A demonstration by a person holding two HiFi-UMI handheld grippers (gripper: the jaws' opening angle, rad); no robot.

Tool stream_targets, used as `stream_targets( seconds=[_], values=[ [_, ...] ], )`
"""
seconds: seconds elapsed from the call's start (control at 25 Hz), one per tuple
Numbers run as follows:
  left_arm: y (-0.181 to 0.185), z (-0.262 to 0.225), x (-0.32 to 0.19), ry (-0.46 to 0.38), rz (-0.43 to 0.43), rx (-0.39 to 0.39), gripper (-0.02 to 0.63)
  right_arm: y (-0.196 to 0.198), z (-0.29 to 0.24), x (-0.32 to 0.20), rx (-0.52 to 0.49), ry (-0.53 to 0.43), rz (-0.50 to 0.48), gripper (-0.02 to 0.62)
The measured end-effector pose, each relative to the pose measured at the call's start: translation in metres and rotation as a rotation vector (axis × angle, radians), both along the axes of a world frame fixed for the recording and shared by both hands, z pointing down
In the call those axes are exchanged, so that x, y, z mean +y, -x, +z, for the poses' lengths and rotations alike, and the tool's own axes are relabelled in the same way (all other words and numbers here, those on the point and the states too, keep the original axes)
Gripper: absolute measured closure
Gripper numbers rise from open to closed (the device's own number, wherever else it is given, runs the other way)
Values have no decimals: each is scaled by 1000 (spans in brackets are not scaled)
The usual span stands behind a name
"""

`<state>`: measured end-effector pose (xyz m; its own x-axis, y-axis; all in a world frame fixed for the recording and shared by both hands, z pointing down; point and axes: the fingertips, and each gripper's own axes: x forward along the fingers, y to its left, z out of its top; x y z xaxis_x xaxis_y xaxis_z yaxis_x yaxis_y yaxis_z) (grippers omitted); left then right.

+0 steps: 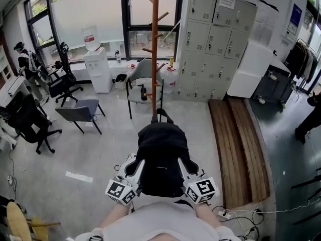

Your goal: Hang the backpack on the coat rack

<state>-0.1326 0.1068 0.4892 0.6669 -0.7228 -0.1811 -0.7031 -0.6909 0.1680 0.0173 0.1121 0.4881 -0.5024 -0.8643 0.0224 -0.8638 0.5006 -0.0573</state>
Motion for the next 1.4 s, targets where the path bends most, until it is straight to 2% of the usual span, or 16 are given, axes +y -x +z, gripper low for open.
stream_targets(
  seconds=[0.36,0.64,1.08,1.4],
  values=[
    [12,4,-22,11,5,-5,560,13,6,-24,-6,12,-8,541],
    [8,12,-65,30,-22,-8,560,8,13,-70,-8,26,-27,541],
    [-26,17,-189,35,-80,-32,560,-26,22,-200,-31,23,-73,541],
    [-56,10,-277,14,-133,-30,560,-54,14,-297,-30,5,-144,541]
  ],
)
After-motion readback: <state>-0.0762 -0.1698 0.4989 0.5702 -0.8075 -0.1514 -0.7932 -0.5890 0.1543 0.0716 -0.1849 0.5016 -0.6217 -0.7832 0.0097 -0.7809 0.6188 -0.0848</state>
